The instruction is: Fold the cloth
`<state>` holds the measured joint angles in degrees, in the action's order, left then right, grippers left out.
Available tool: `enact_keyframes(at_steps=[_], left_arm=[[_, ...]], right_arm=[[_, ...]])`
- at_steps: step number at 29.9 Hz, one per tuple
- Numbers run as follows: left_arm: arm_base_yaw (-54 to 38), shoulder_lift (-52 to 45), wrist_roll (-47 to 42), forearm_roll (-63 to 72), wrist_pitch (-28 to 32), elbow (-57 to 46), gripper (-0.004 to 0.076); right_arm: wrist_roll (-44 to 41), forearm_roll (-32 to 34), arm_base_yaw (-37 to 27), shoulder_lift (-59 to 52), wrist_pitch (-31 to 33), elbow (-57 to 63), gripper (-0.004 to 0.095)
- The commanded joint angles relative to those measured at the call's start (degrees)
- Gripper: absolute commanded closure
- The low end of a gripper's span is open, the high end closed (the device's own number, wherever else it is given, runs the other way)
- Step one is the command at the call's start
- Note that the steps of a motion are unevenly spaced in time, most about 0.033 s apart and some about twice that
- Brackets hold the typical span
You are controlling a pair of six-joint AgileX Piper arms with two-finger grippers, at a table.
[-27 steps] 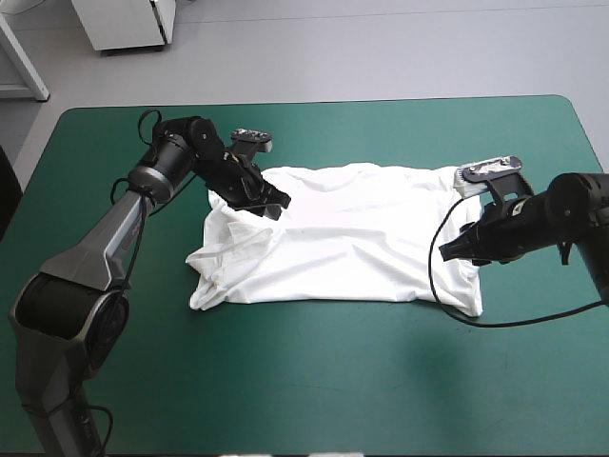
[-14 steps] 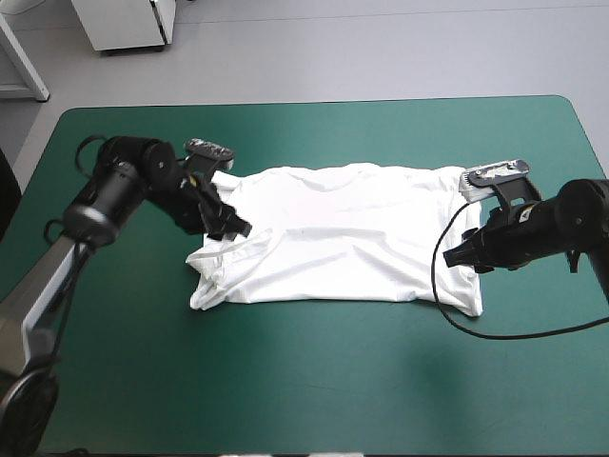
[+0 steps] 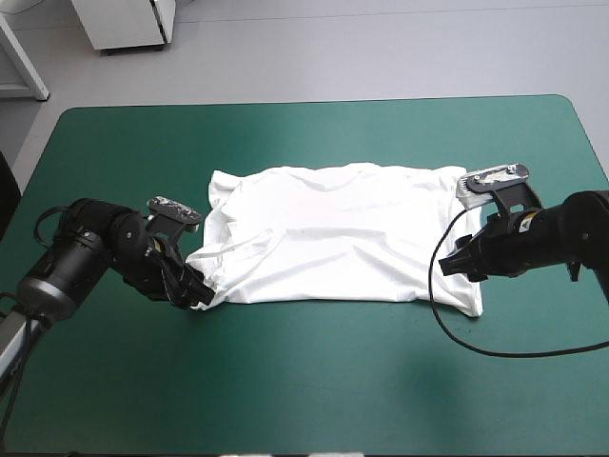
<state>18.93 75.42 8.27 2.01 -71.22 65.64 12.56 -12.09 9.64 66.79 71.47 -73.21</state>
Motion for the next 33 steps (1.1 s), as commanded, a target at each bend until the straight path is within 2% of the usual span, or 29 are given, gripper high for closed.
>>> enact_keyframes(at_steps=[1,8,14,18,25,28,33], left_arm=[[0.28,1.24,-0.42,0.26,1.86,0.44,0.0234],[0.28,6.51,-0.42,-0.02,7.94,0.24,0.0234],[-0.83,12.89,-0.32,1.03,9.43,-0.53,0.0234],[-2.44,15.81,1.27,4.19,12.68,-0.53,0.0234],[-3.01,19.11,1.27,4.77,13.15,-0.53,0.0259],[-3.01,19.73,1.36,4.99,13.18,-0.53,0.0348],[-3.01,19.91,1.62,5.17,14.04,-0.53,0.0631]], right_arm=[[0.04,-0.49,0.16,-1.34,-0.78,-1.50,0.0377],[-0.31,3.06,0.16,-1.13,-0.88,-1.41,0.0377],[-0.31,4.03,0.16,-1.10,-1.11,-1.16,0.0377],[-0.40,4.40,0.16,-1.10,-1.76,-1.16,0.0377],[-1.94,7.82,0.16,0.79,-3.30,2.47,0.0377],[-2.09,7.90,0.16,1.81,-5.32,5.09,0.0377],[-2.09,8.19,0.16,3.89,-8.77,7.79,0.0377]])
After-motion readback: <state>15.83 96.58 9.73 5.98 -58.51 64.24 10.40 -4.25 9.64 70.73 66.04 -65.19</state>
